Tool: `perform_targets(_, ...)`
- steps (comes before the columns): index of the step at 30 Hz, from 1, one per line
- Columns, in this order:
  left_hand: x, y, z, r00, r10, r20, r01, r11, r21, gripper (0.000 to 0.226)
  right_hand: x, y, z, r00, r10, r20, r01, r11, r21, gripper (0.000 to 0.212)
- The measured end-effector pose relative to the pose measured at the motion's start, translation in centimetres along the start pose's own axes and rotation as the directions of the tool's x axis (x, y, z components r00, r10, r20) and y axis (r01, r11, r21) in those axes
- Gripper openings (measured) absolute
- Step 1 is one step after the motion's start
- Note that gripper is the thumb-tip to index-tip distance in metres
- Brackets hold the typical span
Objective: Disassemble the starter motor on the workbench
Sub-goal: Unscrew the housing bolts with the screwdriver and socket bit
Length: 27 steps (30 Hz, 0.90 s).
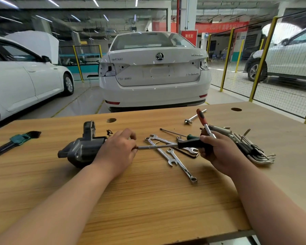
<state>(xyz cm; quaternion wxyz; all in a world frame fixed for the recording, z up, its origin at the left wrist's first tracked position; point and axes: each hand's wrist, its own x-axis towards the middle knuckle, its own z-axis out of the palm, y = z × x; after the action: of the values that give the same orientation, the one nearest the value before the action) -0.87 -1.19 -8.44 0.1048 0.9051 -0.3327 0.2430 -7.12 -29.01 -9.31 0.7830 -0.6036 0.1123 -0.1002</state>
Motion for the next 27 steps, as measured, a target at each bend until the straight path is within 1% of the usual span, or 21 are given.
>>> perform_targets(2,0.2,-0.3,0.1,0.999,-0.033,0.037,0.033,0.999,0.010,0.022,0.0,-0.1,0.0,0.999,0.031,0.022,-0.031,0.999,0.032,0.022)
perform_targets(3,0.2,-0.5,0.2,0.997,-0.054,0.060,0.051,0.998,0.046,0.026,-0.1,0.0,0.0,1.000,0.025,0.018,-0.025,1.000,-0.019,0.021)
perform_targets(4,0.1,-0.8,0.3,0.993,-0.085,0.078,0.077,0.992,0.103,0.032,-0.3,-0.1,0.1,1.000,-0.006,0.000,0.006,0.989,-0.149,0.019)
perform_targets(5,0.0,-1.2,0.3,0.986,-0.135,0.100,0.118,0.979,0.164,0.041,-0.4,-0.1,0.2,0.998,-0.049,-0.026,0.038,0.946,-0.322,0.018)
perform_targets(6,-0.3,-1.7,0.3,0.971,-0.201,0.128,0.171,0.962,0.215,0.053,-0.4,0.0,0.2,0.994,-0.100,-0.048,0.066,0.877,-0.476,0.018)
perform_targets(7,-0.4,-2.1,0.3,0.953,-0.261,0.155,0.217,0.942,0.254,0.065,-0.3,0.0,0.1,0.986,-0.153,-0.059,0.091,0.809,-0.580,0.020)
perform_targets(9,-0.6,-2.6,0.5,0.923,-0.330,0.201,0.260,0.915,0.308,0.082,0.1,0.1,-0.1,0.976,-0.206,-0.075,0.103,0.733,-0.673,0.027)
perform_targets(11,-0.4,-2.7,0.5,0.909,-0.354,0.221,0.276,0.908,0.316,0.089,0.5,0.0,-0.3,0.974,-0.206,-0.096,0.078,0.698,-0.712,0.035)
perform_targets(13,-0.2,-2.7,0.5,0.909,-0.355,0.216,0.285,0.911,0.297,0.088,0.7,0.1,-0.5,0.977,-0.185,-0.108,0.057,0.711,-0.701,0.036)
perform_targets(15,-0.1,-2.8,0.4,0.915,-0.342,0.215,0.282,0.921,0.268,0.083,0.7,0.2,-0.6,0.985,-0.146,-0.092,0.055,0.769,-0.637,0.031)
perform_targets(18,0.1,-3.0,0.0,0.908,-0.333,0.255,0.272,0.930,0.247,0.079,0.6,0.3,-0.7,0.994,-0.108,-0.032,0.078,0.866,-0.494,0.022)
perform_targets(20,0.1,-3.1,-0.1,0.905,-0.325,0.275,0.268,0.937,0.224,0.077,0.4,0.2,-0.6,0.995,-0.095,0.001,0.086,0.896,-0.436,0.018)
perform_targets(22,0.2,-3.3,-0.3,0.900,-0.325,0.291,0.270,0.939,0.212,0.076,0.4,0.1,-0.6,0.997,-0.073,0.028,0.078,0.906,-0.416,0.017)
perform_targets(24,0.4,-3.4,-0.4,0.892,-0.328,0.312,0.272,0.940,0.208,0.076,0.4,0.1,-0.7,0.998,-0.048,0.043,0.061,0.922,-0.383,0.022)
perform_targets(27,0.6,-3.3,-0.5,0.886,-0.331,0.325,0.278,0.940,0.198,0.077,0.5,0.2,-0.7,0.998,-0.008,0.062,0.027,0.950,-0.312,0.038)
